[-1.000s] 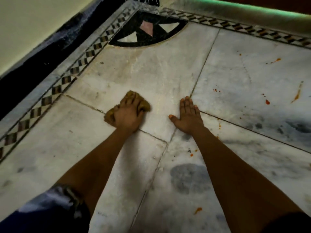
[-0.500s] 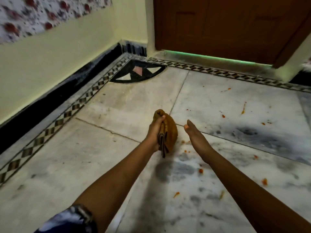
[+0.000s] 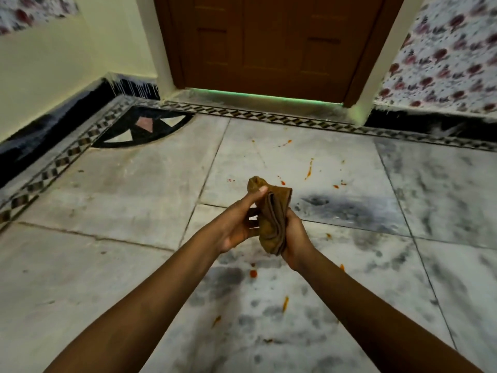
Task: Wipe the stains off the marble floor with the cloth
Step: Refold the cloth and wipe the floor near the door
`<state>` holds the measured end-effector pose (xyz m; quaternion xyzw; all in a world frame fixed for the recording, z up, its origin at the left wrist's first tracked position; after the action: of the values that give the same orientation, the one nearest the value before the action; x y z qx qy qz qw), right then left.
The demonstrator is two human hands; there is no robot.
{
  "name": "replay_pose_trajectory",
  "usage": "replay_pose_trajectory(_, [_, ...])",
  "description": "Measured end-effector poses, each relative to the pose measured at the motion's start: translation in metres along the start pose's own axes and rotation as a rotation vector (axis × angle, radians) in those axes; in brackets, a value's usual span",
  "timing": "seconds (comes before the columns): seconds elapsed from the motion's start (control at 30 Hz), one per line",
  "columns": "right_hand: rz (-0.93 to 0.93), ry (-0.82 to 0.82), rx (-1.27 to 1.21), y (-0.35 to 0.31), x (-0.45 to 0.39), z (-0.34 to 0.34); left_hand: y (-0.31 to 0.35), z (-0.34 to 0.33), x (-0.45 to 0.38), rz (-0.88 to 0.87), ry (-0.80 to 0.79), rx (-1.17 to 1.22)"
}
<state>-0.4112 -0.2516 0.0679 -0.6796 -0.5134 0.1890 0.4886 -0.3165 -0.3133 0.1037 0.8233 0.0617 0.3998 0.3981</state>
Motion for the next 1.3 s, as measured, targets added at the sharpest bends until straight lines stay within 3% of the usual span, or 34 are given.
replay_pose_trajectory(0.17, [0.021,-0.061,-0.136,-0.002,0.010,0.000,-0.005,-0.013,0.016,-0.094,-0.004,-0.286])
replay_pose_trajectory(0.5, [-0.024,-0.020,-0.178,-0.003,0.037,0.003,-0.005,-0.040,0.042,-0.279,0.257,-0.719])
replay_pose_trajectory(0.87, [-0.127,0.001,-0.395,-0.004,0.036,0.015,0.004,-0.017,0.040,-0.273,0.445,-0.594])
replay_pose_trajectory(0.97, [-0.171,0.037,-0.412,-0.005,0.036,0.022,0.023,-0.009,0.046,-0.429,0.620,-0.683])
replay_pose_trajectory(1.1, [-0.239,0.129,-0.336,0.002,0.032,0.047,0.059,-0.005,0.062,-0.736,0.809,-1.110])
replay_pose_trajectory(1.3, [-0.271,0.212,-0.222,0.011,0.035,0.047,0.072,-0.036,0.073,-0.845,0.849,-1.334])
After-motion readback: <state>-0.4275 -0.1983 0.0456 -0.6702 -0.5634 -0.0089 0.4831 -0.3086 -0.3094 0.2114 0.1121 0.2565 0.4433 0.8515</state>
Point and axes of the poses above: each hand's wrist, its own x-axis away from the middle knuckle, its own z-axis out of the back of the hand, y = z × x, the point moved 2 cm from there along -x, towards the middle knuckle, and after that the axes turned 11 degrees about z, right-handed, at the moved point
